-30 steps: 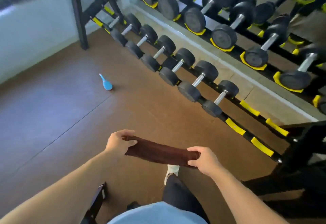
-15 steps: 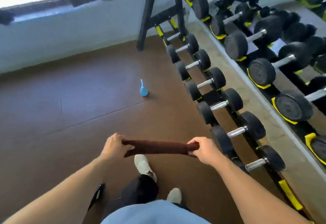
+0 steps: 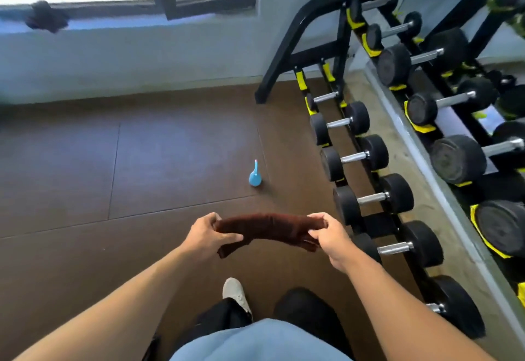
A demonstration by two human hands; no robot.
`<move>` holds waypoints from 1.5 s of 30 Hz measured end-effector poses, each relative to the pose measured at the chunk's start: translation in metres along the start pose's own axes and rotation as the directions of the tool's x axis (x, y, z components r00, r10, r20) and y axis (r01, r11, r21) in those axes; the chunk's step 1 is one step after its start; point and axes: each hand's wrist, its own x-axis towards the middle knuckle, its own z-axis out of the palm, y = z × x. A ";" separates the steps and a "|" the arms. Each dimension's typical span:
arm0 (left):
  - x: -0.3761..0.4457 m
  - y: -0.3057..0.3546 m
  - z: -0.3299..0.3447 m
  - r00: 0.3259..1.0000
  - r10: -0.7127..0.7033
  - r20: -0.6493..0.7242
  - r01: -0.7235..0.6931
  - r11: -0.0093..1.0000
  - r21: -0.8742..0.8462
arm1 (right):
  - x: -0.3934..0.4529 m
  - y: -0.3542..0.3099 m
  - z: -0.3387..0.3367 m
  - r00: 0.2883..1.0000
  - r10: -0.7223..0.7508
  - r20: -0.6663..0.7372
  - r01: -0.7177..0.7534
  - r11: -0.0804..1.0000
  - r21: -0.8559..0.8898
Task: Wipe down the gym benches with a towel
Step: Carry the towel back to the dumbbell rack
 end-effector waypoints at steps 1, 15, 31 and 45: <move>0.011 0.007 -0.007 1.000 -0.002 0.009 0.002 1.000 0.011 | 0.009 -0.010 -0.001 1.000 0.002 0.012 -0.002 0.999 -0.048; 0.212 0.117 -0.021 0.988 -0.043 -0.147 0.049 0.998 0.040 | 0.213 -0.128 -0.014 0.991 0.074 -0.110 -0.066 0.995 0.075; 0.510 0.052 0.063 0.957 -0.233 -0.175 0.248 0.966 0.072 | 0.524 -0.059 0.066 0.951 0.309 0.003 -0.305 0.937 0.169; 0.689 -0.106 0.145 0.984 -0.137 -0.111 0.161 0.956 0.244 | 0.715 0.057 0.174 0.968 0.152 -0.198 -0.132 0.985 0.110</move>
